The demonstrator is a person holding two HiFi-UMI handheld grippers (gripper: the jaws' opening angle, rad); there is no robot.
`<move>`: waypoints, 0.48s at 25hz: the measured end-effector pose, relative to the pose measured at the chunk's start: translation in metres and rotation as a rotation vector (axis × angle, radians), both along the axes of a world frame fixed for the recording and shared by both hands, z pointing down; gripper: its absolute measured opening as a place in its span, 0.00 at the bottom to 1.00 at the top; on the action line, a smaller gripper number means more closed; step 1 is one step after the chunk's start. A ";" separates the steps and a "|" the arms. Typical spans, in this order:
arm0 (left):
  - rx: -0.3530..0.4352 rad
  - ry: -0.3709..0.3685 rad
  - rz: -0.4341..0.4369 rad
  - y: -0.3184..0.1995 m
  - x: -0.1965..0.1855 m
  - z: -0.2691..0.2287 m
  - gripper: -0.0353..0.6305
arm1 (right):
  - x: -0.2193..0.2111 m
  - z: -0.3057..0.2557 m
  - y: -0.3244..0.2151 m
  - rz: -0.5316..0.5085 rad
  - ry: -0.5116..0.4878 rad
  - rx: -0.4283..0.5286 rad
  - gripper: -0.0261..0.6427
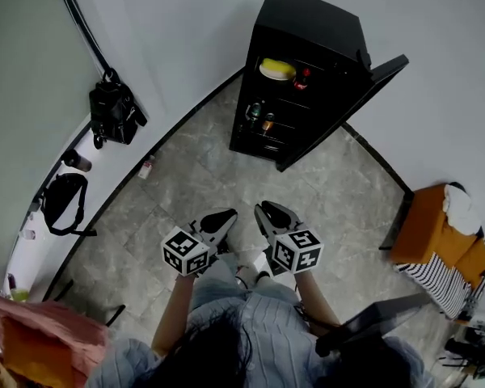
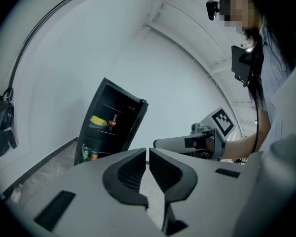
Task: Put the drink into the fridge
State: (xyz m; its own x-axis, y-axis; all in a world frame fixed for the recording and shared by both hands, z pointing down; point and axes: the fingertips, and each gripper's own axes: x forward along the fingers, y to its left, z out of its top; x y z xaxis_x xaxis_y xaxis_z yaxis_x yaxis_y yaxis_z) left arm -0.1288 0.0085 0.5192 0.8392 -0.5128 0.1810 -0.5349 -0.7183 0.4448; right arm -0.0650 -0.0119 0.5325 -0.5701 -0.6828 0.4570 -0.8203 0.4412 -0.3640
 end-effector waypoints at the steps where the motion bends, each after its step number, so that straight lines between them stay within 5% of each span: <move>1: 0.005 -0.003 -0.006 0.000 0.000 -0.001 0.07 | 0.001 -0.001 0.003 -0.005 0.001 0.001 0.16; 12: 0.056 -0.028 -0.052 0.035 0.046 -0.024 0.07 | 0.058 -0.008 0.061 -0.046 0.035 0.040 0.15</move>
State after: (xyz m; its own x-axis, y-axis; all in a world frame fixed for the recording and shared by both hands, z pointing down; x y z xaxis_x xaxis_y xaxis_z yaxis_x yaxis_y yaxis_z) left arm -0.0827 0.0433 0.4951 0.8063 -0.5653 0.1741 -0.5837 -0.7128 0.3890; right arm -0.0075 0.0495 0.5243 -0.5854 -0.6746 0.4496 -0.8107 0.4923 -0.3169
